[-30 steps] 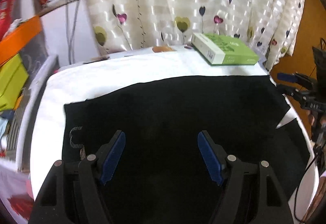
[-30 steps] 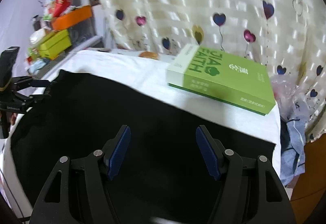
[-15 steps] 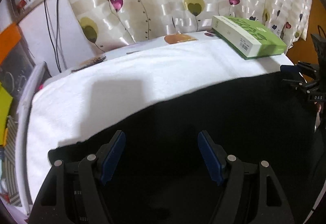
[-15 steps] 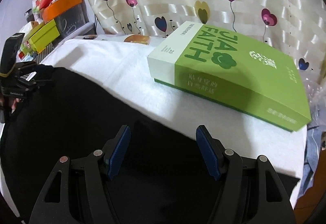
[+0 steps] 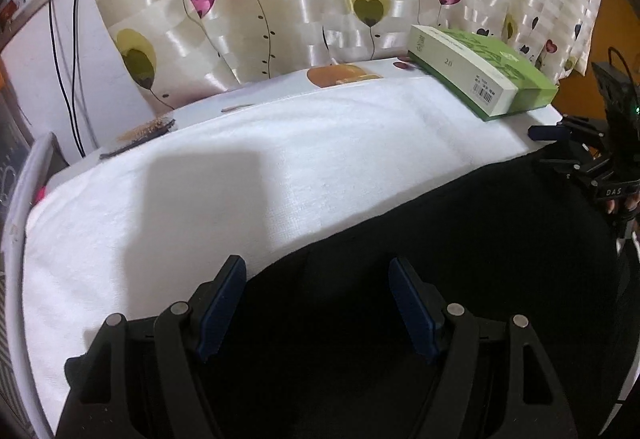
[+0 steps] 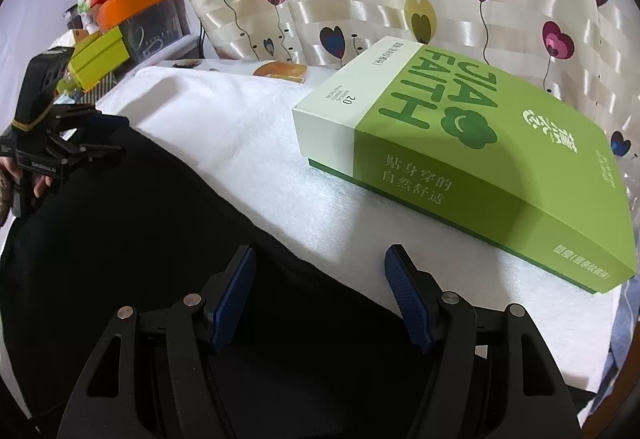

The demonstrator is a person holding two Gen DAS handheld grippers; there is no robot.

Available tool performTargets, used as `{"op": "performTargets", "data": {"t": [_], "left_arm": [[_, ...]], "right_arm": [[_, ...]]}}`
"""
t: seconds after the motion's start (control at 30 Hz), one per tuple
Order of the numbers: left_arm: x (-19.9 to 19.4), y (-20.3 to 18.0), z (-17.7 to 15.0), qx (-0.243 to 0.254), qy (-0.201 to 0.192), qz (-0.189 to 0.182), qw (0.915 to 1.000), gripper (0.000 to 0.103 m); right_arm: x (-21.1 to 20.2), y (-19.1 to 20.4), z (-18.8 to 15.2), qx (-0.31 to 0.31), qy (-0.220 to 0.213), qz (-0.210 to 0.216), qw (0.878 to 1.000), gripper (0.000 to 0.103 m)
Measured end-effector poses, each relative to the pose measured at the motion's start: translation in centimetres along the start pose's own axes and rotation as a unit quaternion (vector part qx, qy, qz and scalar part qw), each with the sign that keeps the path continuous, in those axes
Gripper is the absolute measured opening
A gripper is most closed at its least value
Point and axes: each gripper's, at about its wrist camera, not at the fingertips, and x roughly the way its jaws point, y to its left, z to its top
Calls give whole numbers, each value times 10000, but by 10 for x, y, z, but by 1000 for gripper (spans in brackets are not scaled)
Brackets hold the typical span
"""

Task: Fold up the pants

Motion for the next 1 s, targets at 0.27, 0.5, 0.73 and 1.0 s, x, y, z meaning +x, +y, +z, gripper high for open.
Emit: {"op": "performTargets", "data": {"t": [0.27, 0.5, 0.73, 1.0], "left_arm": [[-2, -5, -4, 51, -29, -1, 10000, 76], [-5, -12, -7, 88, -127, 31, 9999, 60], [-13, -15, -12, 314, -114, 36, 9994, 39], [-23, -18, -21, 401, -388, 383, 9977, 12]], "right_arm": [[-1, 7, -4, -192, 37, -74, 9998, 67], [-6, 16, -10, -454, -26, 9, 9990, 44], [-11, 23, -14, -506, -21, -133, 9986, 17], [-16, 23, -18, -266, -55, -273, 9993, 8]]}}
